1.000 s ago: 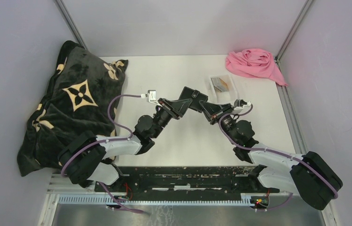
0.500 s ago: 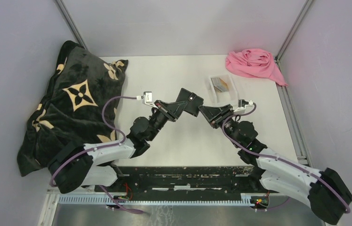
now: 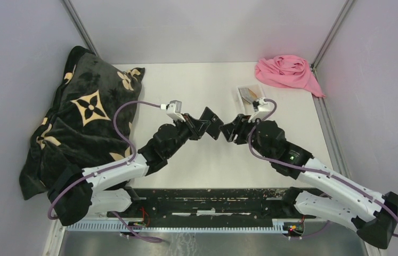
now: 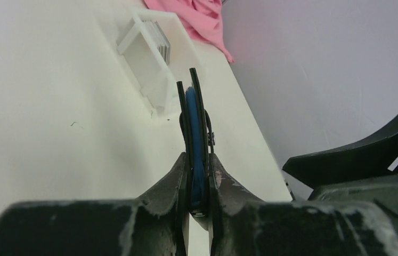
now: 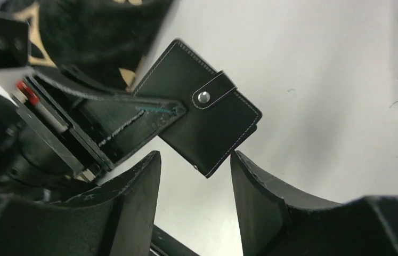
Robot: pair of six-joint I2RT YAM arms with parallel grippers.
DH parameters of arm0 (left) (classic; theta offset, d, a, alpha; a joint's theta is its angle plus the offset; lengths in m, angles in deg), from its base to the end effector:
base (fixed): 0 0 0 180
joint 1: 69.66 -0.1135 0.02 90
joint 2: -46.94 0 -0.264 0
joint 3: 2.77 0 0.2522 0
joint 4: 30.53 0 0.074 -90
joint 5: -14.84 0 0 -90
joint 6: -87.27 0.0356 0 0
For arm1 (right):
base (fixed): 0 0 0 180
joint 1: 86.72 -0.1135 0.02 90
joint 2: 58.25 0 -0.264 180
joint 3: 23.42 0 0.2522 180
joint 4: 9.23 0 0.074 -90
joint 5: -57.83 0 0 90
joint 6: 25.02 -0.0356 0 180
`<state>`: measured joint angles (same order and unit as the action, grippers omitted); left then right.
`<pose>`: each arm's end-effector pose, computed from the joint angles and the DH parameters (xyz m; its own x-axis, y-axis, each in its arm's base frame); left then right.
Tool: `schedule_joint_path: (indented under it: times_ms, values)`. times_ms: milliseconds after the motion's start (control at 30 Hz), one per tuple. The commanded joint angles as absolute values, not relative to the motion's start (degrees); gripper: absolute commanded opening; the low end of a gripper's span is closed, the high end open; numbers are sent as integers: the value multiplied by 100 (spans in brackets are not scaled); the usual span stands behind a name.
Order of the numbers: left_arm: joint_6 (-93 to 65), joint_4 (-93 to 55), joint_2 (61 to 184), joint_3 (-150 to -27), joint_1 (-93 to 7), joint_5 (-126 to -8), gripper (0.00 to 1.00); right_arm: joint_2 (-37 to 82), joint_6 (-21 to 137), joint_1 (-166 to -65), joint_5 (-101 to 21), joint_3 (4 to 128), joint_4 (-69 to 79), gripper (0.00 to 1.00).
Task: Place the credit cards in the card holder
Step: Open the card holder.
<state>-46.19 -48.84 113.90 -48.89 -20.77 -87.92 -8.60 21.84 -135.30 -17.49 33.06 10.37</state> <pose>0.1775 -0.1915 0.2619 -0.4267 -0.5313 -0.7319 0.4081 0.6090 -0.6801 0.1425 0.1479 0.3207 -0.4909 0.4434 -0.7499 -0.3100 0.7156 0.6260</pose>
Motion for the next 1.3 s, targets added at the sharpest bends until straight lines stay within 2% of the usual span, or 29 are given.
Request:
schedule_joint_path:
  times_ms: [0, 167, 433, 1267]
  values:
    - [-4202, -4038, 11536, -5629, -2088, -8456, 3, -277, 3479, -13985, -1067, 3995, 2043, 57]
    - [-4111, -3439, 11829, -6146, -2093, -8073, 3, 201, 3920, -14308, -475, 4338, 2252, 57]
    - [-4043, -2917, 11986, -6419, -2082, -7718, 3, 306, 4255, -14317, -95, 4539, 2429, 57]
    - [-4066, -2364, 11887, -6719, -2085, -7220, 3, 841, 4484, -14328, -448, 4386, 2024, 58]
